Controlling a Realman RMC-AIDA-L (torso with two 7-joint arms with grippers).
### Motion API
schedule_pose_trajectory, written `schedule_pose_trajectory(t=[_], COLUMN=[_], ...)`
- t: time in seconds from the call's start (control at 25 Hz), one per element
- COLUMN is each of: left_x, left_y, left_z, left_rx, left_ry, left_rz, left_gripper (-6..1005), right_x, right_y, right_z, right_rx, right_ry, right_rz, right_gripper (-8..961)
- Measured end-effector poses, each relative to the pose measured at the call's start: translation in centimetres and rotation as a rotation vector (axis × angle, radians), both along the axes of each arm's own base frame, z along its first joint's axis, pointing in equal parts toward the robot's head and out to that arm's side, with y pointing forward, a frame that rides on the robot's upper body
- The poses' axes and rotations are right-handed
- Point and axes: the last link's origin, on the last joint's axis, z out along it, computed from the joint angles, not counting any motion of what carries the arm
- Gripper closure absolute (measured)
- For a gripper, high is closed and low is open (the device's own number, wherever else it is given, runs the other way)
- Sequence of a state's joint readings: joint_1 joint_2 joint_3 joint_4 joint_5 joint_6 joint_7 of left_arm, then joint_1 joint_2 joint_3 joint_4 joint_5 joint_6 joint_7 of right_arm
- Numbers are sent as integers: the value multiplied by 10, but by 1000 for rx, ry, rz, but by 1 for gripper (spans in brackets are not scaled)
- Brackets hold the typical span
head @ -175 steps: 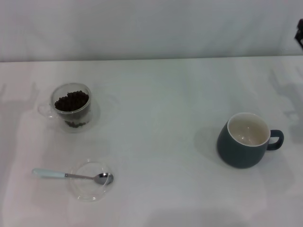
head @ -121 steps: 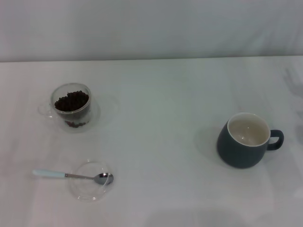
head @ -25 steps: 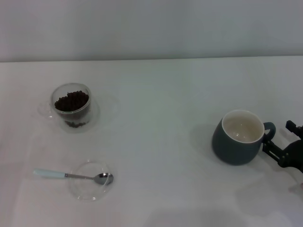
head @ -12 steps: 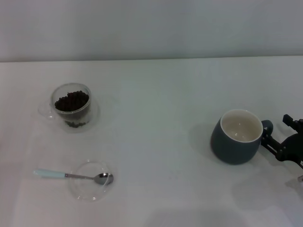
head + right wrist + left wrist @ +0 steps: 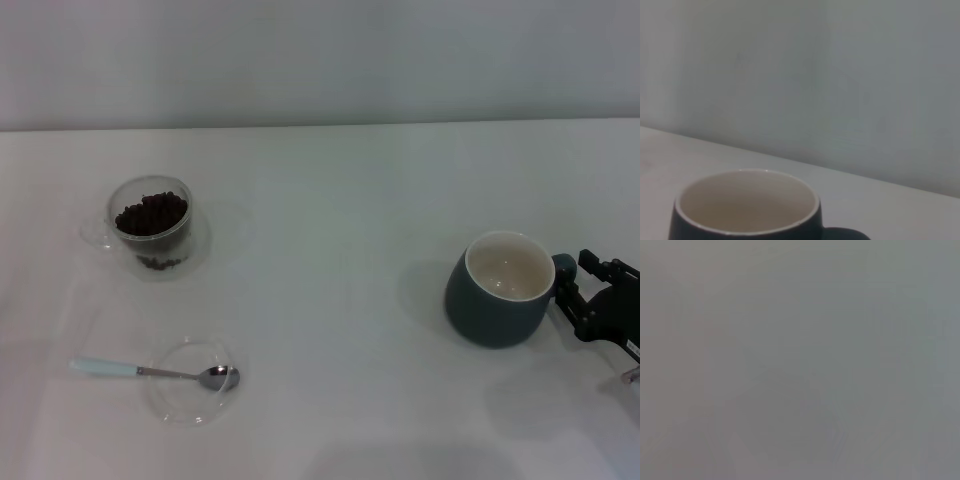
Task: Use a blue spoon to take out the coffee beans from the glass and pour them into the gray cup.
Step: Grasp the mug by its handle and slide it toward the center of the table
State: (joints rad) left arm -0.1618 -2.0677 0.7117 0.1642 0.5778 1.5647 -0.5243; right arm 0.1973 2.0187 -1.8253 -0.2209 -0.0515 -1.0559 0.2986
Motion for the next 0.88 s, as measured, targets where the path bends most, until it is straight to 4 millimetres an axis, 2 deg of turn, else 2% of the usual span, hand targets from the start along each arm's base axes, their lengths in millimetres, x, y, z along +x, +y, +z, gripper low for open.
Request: schedule_pose_trajectory(t=[0.08,0.4,0.6,0.8,0.88], left_x=[0,0,1,1,1], left_y=[0,0,2,1,1], left_z=[0,-1,-1,-2,-2], left_rx=[-1,-3,-5,-5,-4], left_ry=[0,-1,0,-2,-2], left_rz=[-1,0,-3,-1,0], left_gripper=[125,124,123,124,125], right_x=[0,0,1,-1,-3], right_y=[0,2,7,8,8], right_z=[0,-1,-3,-4,-5], right_rx=[0,0,-14,-20,-23], right_ry=[0,3,-1,2,3], right_rz=[1,-6,-30,-23,-15], right_gripper=[517,536,629,661,705])
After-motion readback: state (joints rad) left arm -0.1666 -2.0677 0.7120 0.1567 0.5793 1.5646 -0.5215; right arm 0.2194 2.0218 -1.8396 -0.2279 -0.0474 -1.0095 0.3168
